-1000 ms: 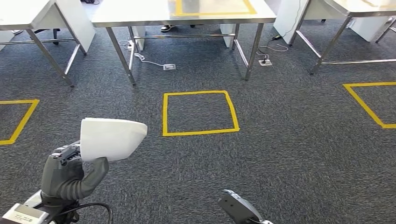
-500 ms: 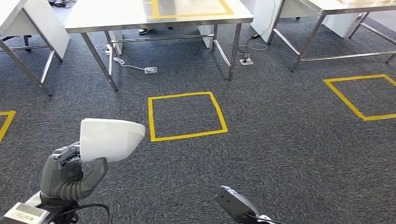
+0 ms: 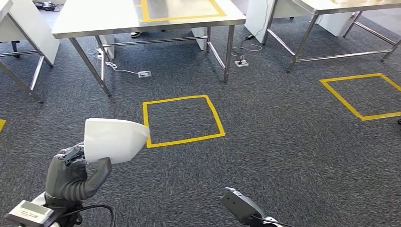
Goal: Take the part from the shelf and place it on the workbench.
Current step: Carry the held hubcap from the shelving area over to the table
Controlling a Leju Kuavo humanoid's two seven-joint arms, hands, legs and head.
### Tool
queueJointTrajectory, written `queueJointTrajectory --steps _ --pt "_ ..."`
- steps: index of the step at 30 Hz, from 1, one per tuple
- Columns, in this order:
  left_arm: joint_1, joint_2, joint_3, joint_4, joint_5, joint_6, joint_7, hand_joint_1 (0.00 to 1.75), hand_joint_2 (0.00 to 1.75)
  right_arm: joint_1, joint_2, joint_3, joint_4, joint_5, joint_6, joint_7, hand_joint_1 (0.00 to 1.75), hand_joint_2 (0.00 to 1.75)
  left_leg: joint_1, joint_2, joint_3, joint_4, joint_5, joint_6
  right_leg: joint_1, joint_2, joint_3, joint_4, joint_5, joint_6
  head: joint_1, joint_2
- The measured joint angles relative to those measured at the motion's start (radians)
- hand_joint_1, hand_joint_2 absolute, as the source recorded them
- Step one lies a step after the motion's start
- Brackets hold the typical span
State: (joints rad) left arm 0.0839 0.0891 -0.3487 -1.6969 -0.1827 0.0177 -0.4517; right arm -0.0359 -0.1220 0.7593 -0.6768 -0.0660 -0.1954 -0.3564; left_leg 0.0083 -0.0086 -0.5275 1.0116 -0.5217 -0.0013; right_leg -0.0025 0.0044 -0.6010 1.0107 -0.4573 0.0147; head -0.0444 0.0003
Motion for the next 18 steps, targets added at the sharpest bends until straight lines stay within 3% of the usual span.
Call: queueJointTrajectory --steps 2,3,5,6,7,8,10,11,13,16,18 --pt "-0.003 0.000 0.000 0.002 0.000 0.000 0.000 1.75 1.75 0.002 0.000 0.000 0.002 0.000 -0.001 -0.002 0.00 0.00 0.001 0.002 -0.011 0.038 -0.024 -0.010 -0.005 0.000 0.013 -0.008 -0.003 -0.013 -0.002 0.000" --pt "-0.004 0.000 -0.001 0.004 0.000 0.000 0.000 1.75 1.75 0.002 0.000 0.000 0.003 0.000 -0.001 -0.003 0.00 0.00 0.002 0.002 -0.035 0.089 -0.049 -0.013 -0.006 0.000 0.020 -0.011 -0.005 -0.019 -0.003 0.000" --pt "-0.004 0.000 -0.001 0.009 0.000 0.000 0.000 1.75 1.75 0.003 0.001 0.000 0.005 0.000 -0.001 -0.003 0.00 0.00 0.002 0.003 -0.112 0.226 -0.102 -0.018 -0.006 0.000 0.029 -0.010 -0.014 -0.025 -0.005 0.000" --pt "-0.004 0.000 -0.001 0.013 0.000 0.000 0.000 1.75 1.75 0.004 0.001 0.000 0.007 0.000 -0.001 -0.003 0.00 0.00 0.002 0.003 -0.145 0.276 -0.110 -0.020 -0.006 0.000 0.033 -0.009 -0.019 -0.026 -0.004 0.000" --pt "-0.004 0.001 -0.001 0.015 0.000 0.000 0.000 1.75 1.75 0.005 0.001 0.000 0.009 0.000 -0.001 -0.003 0.00 0.00 0.003 0.003 -0.162 0.290 -0.097 -0.021 -0.006 0.001 0.037 -0.008 -0.024 -0.025 -0.004 0.000" --pt "-0.004 0.001 -0.001 0.017 0.000 0.000 0.000 1.75 1.75 0.006 0.001 0.000 0.010 -0.001 -0.001 -0.003 0.00 0.00 0.003 0.003 -0.160 0.264 -0.064 -0.020 -0.006 0.003 0.043 -0.006 -0.029 -0.023 -0.004 0.000" --pt "-0.004 0.002 -0.001 0.019 0.000 0.000 0.000 1.75 1.75 0.006 0.002 0.000 0.011 -0.002 -0.003 -0.004 0.00 0.00 0.003 0.003 -0.112 0.135 0.022 -0.016 -0.005 0.005 0.058 -0.004 -0.042 -0.017 -0.005 0.000" --pt "-0.005 0.003 -0.001 0.019 0.000 -0.001 0.000 1.75 1.75 0.006 0.004 -0.001 0.011 -0.005 -0.006 -0.005 0.00 0.00 0.002 0.003 -0.088 0.075 0.047 -0.013 -0.004 0.007 0.062 -0.002 -0.048 -0.012 -0.005 0.000" --pt "-0.008 0.003 -0.002 0.019 -0.005 -0.005 0.000 1.75 1.75 0.007 0.007 -0.002 0.013 -0.012 -0.015 -0.008 0.00 0.00 0.000 0.001 -0.068 0.022 0.057 -0.004 -0.001 0.008 0.062 -0.001 -0.055 -0.001 -0.003 0.000" --pt "-0.023 0.004 -0.007 0.016 -0.015 -0.014 0.000 1.75 1.75 0.011 0.014 -0.006 0.016 -0.020 -0.026 -0.021 0.00 0.00 0.000 0.000 -0.063 0.013 0.053 0.014 0.000 0.007 0.064 0.000 -0.062 0.016 -0.002 0.000" --pt "-0.035 0.003 -0.012 0.012 -0.018 -0.016 0.000 1.75 1.75 0.013 0.017 -0.008 0.016 -0.019 -0.030 -0.029 0.00 0.00 0.003 0.003 -0.052 0.006 0.050 0.026 -0.002 0.004 0.037 0.059 -0.092 0.027 -0.001 0.000"
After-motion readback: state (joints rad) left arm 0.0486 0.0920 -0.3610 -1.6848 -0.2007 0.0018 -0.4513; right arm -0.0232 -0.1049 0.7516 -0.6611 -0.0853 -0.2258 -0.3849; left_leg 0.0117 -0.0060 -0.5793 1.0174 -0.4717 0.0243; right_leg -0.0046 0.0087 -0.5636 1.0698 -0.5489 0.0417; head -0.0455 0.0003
